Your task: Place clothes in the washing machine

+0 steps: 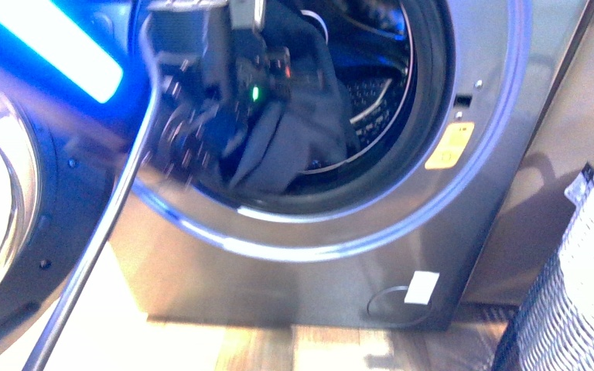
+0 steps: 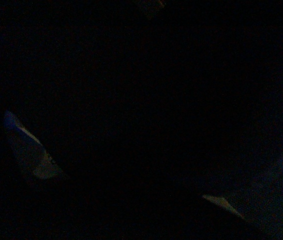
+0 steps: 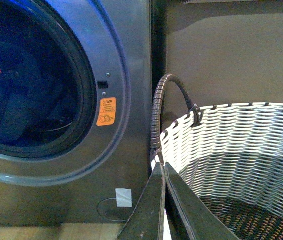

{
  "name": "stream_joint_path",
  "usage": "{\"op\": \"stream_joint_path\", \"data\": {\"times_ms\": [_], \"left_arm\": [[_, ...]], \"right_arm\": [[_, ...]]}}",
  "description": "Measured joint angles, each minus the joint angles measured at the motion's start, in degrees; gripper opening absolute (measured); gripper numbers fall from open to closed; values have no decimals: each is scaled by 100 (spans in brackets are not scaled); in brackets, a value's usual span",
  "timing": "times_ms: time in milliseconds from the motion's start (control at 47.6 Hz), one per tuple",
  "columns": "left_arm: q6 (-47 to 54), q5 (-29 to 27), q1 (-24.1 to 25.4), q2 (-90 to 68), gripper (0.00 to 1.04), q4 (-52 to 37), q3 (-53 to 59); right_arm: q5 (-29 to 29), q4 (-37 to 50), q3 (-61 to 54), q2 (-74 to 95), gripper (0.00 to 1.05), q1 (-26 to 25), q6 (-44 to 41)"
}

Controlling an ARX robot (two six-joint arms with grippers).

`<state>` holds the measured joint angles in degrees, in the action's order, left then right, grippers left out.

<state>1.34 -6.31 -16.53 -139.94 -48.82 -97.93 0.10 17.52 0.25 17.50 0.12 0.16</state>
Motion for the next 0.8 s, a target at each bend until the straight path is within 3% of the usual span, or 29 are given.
{"op": "stream_joint_path", "data": {"times_ms": [525, 651, 798], "left_arm": [[468, -219, 17, -824, 16, 540, -872], [516, -282, -2, -968, 16, 656, -1117], [597, -411, -20, -1220, 16, 957, -1617]], "right_arm": [[-2, -728, 0, -748, 2, 0, 0], [-2, -1615, 4, -1425, 2, 0, 0], [-2, -1731, 4, -1725, 2, 0, 0]]}}
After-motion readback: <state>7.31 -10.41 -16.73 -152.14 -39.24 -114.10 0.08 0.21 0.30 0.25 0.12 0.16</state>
